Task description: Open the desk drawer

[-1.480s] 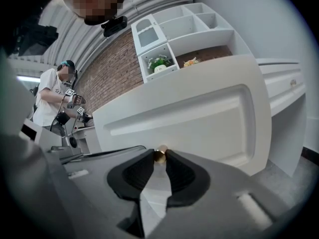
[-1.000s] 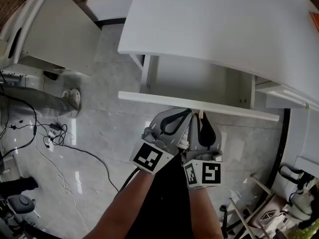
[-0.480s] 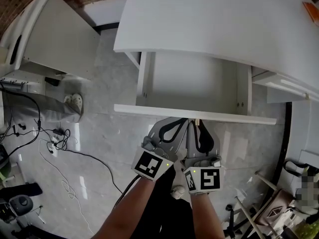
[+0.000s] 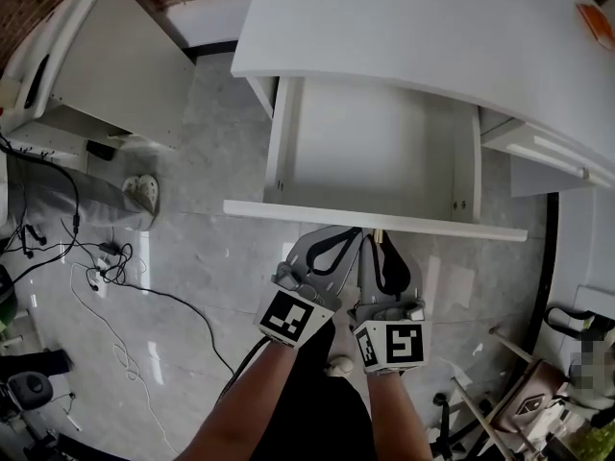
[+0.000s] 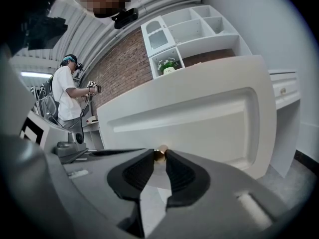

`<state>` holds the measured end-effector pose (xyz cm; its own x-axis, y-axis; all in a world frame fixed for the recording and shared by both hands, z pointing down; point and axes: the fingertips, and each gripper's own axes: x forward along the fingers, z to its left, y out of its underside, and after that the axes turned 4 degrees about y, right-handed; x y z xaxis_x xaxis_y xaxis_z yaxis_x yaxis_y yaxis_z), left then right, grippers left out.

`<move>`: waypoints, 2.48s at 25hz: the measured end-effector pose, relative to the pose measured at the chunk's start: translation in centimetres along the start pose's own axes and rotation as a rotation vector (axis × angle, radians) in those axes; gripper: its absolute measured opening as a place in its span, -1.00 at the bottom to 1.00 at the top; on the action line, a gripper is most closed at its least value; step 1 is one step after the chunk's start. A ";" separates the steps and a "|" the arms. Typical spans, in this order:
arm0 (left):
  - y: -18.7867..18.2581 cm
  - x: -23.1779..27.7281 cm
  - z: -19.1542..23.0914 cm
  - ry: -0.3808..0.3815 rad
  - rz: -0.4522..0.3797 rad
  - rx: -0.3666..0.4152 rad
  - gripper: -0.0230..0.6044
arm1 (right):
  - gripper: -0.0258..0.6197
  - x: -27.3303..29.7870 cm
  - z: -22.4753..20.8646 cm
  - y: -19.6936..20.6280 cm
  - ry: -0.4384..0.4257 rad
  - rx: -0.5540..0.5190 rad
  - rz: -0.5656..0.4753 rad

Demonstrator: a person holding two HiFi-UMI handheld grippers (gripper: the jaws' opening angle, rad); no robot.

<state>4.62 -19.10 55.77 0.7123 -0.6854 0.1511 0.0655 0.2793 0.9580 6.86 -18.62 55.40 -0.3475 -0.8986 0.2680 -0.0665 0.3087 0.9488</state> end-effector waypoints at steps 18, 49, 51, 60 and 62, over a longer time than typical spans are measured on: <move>1.0 -2.3 -2.6 -0.027 0.011 0.003 -0.95 | -0.69 -3.3 0.9 1.2 -0.023 -0.013 0.017; 2.1 -4.4 -4.7 -0.027 0.004 0.018 -0.96 | -0.69 -6.3 1.9 2.4 -0.023 -0.027 0.037; 2.3 -4.7 -4.9 -0.026 0.004 0.018 -0.96 | -0.69 -6.5 2.2 2.5 -0.023 -0.028 0.037; 2.6 -5.4 -5.7 -0.042 0.001 0.012 -0.96 | -0.69 -7.6 2.3 3.2 -0.030 -0.023 0.039; 2.7 -5.4 -5.6 -0.048 -0.003 0.017 -0.96 | -0.69 -7.5 2.4 3.1 -0.031 -0.023 0.039</move>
<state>4.85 -10.85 56.14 0.6777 -0.7178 0.1597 0.0555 0.2665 0.9622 7.05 -10.15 55.88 -0.3779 -0.8761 0.2995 -0.0308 0.3352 0.9416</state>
